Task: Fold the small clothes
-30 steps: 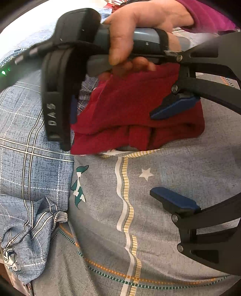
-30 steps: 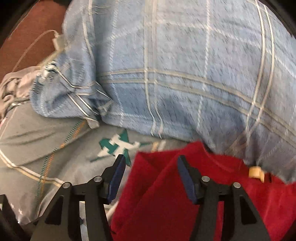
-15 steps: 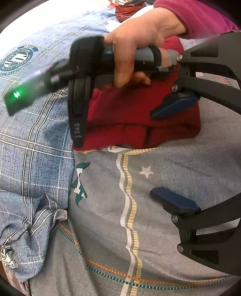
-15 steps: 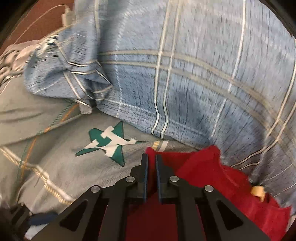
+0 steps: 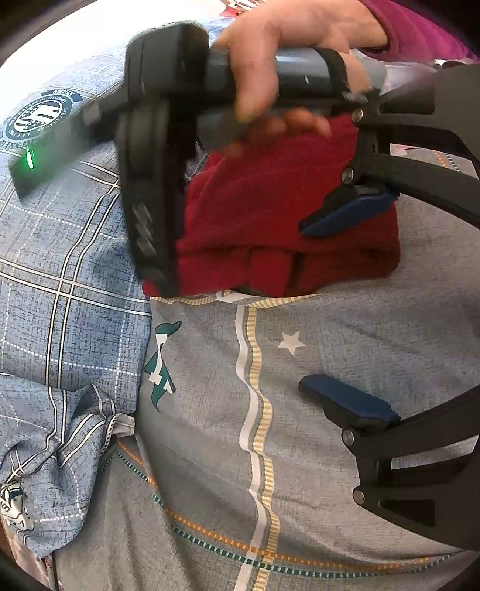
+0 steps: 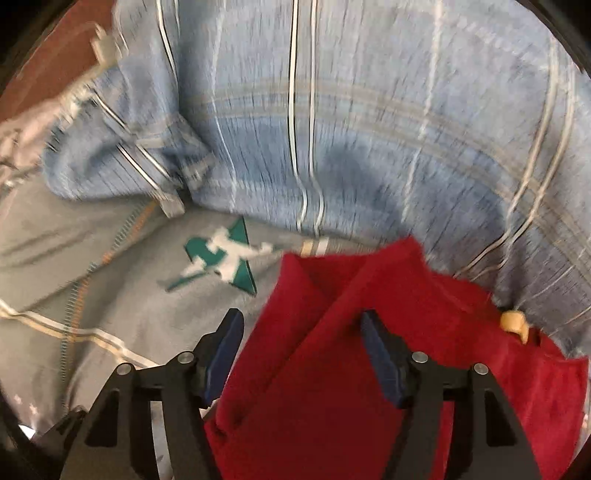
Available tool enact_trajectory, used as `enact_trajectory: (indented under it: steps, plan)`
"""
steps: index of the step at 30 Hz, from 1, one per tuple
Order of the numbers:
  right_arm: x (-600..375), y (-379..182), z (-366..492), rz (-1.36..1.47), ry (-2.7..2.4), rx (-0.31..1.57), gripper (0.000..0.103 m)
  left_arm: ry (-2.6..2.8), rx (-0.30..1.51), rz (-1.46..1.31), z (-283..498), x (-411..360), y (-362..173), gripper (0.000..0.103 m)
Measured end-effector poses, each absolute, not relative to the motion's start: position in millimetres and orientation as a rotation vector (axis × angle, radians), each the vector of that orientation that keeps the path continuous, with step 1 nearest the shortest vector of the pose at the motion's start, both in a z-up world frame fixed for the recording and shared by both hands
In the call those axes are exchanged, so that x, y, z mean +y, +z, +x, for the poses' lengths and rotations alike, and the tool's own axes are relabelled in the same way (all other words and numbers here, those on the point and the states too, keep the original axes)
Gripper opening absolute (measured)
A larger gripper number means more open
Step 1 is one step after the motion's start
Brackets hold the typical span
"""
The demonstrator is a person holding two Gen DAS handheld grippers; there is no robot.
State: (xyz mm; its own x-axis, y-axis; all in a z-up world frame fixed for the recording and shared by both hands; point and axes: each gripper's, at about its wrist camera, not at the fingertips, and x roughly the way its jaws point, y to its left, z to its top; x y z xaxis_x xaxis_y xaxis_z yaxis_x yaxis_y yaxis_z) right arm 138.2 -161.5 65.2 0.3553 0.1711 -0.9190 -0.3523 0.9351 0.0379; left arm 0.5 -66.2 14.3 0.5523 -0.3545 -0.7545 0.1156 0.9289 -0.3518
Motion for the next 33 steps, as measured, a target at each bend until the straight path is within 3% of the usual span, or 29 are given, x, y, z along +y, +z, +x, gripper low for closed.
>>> enact_trajectory:
  steps: [2, 3, 4, 6, 9, 12, 25, 26, 27, 29, 32, 33]
  plan:
    - [-156, 53, 139, -0.198, 0.302, 1.16, 0.07, -0.286, 0.943, -0.278, 0, -66, 16, 0.076]
    - [-153, 52, 137, -0.225, 0.285, 1.126, 0.065, -0.289, 0.938, -0.28, -1, -65, 17, 0.076]
    - [-152, 52, 135, -0.243, 0.278, 1.11, 0.047, -0.291, 0.935, -0.281, -1, -65, 18, 0.076]
    - [-156, 55, 133, -0.229, 0.268, 1.064, 0.02, -0.303, 0.92, -0.29, -4, -64, 22, 0.076]
    - [-180, 71, 129, -0.124, 0.316, 1.035, 0.015, -0.366, 0.894, -0.31, -8, -66, 29, 0.077]
    - [-204, 89, 117, -0.048, 0.347, 0.989, 0.014, -0.433, 0.866, -0.327, -10, -71, 35, 0.084]
    - [-251, 136, 86, 0.068, 0.427, 0.91, 0.014, -0.562, 0.752, -0.249, -4, -102, 50, 0.084]
    - [-252, 138, 86, 0.067, 0.427, 0.909, 0.014, -0.565, 0.762, -0.242, -4, -104, 48, 0.077]
    - [-250, 135, 88, 0.067, 0.431, 0.913, 0.014, -0.574, 0.775, -0.239, -2, -106, 46, 0.056]
    - [-251, 134, 89, 0.071, 0.435, 0.922, 0.014, -0.584, 0.8, -0.224, 0, -110, 43, 0.039]
    - [-259, 131, 94, 0.139, 0.439, 0.941, 0.026, -0.597, 0.796, -0.238, -1, -108, 44, 0.028]
    - [-264, 129, 98, 0.184, 0.426, 0.953, 0.046, -0.596, 0.796, -0.244, -2, -108, 45, 0.026]
